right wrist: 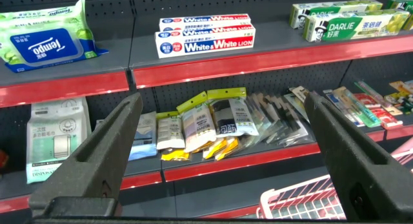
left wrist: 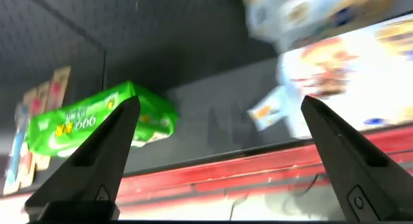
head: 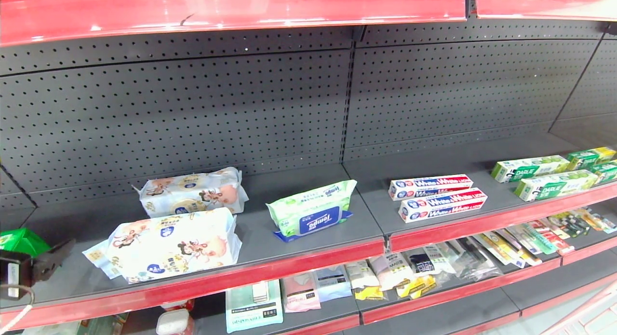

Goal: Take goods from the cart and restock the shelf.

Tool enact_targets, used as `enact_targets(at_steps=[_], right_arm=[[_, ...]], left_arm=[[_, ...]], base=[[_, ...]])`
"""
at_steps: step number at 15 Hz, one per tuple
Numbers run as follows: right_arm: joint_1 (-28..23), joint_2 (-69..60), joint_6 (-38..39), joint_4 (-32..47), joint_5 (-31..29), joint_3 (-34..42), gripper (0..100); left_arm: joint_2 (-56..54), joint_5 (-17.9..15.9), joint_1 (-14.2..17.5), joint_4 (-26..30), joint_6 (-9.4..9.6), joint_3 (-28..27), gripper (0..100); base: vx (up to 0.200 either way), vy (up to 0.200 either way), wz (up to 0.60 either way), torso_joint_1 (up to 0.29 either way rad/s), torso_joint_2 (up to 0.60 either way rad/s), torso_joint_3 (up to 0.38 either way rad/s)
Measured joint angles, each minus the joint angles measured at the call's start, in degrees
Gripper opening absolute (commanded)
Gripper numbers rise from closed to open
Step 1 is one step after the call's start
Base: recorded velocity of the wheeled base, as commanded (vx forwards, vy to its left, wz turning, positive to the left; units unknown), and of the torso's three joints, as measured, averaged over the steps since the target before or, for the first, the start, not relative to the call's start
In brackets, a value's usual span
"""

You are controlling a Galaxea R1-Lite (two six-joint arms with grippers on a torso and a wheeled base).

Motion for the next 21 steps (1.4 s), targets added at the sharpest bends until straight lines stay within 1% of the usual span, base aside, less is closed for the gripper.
enact_targets(at_steps=[1,2,4,5,6,8,9,10,11,18,21], right_arm=[[0.0,0.0,-0.02,0.0,0.0,0.0,100],[0.0,0.0,-0.02,0.0,-0.01,0.0,100],[0.0,0.0,0.0,0.02,0.0,0.0,100],[0.0,0.0,-0.02,0.02,-0.01,0.0,100],[0.0,0.0,-0.02,0.0,-0.01,0.0,100],[0.0,0.0,-0.02,0.02,0.0,0.0,100],[0.0,0.0,0.0,0.0,0.0,0.0,100],[0.0,0.0,0.0,0.0,0.0,0.0,100],[0.0,0.0,-0.02,0.02,-0.01,0.0,100],[0.0,0.0,-0.33,0.02,-0.01,0.0,100],[0.0,0.02,-0.4,0.0,0.07,0.0,100]], left_arm=[[-5.24,-0.43,-1.77,1.04,-1.68,1.95,100],[-10.59,-0.6,-3.17,2.05,-3.91,4.01,100],[-21.53,-0.43,-5.27,5.19,-9.72,8.53,100],[-26.72,-0.11,-5.92,7.3,-12.21,10.96,100],[-31.05,0.11,-6.31,9.19,-13.4,12.67,100],[-41.02,0.83,-6.84,13.36,-15.12,16.18,100],[-44.58,1.9,-7.0,15.3,-16.98,17.66,100],[-46.98,3.73,-7.24,16.97,-20.5,18.9,100],[-48.69,4.39,-7.66,17.52,-21.52,19.68,100],[-51.88,4.73,-8.08,17.7,-21.32,20.47,100],[-52.04,5.01,-8.08,17.7,-21.21,20.47,100]], base=[[0.0,0.0,0.0,0.0,0.0,0.0],[0.0,0.0,0.0,0.0,0.0,0.0],[0.0,0.0,0.0,0.0,0.0,0.0],[0.0,0.0,0.0,0.0,0.0,0.0],[0.0,0.0,0.0,0.0,0.0,0.0],[0.0,0.0,0.0,0.0,0.0,0.0],[0.0,0.0,0.0,0.0,0.0,0.0],[0.0,0.0,0.0,0.0,0.0,0.0],[0.0,0.0,0.0,0.0,0.0,0.0],[0.0,0.0,0.0,0.0,0.0,0.0],[0.0,0.0,0.6,-0.002,0.0,0.002]])
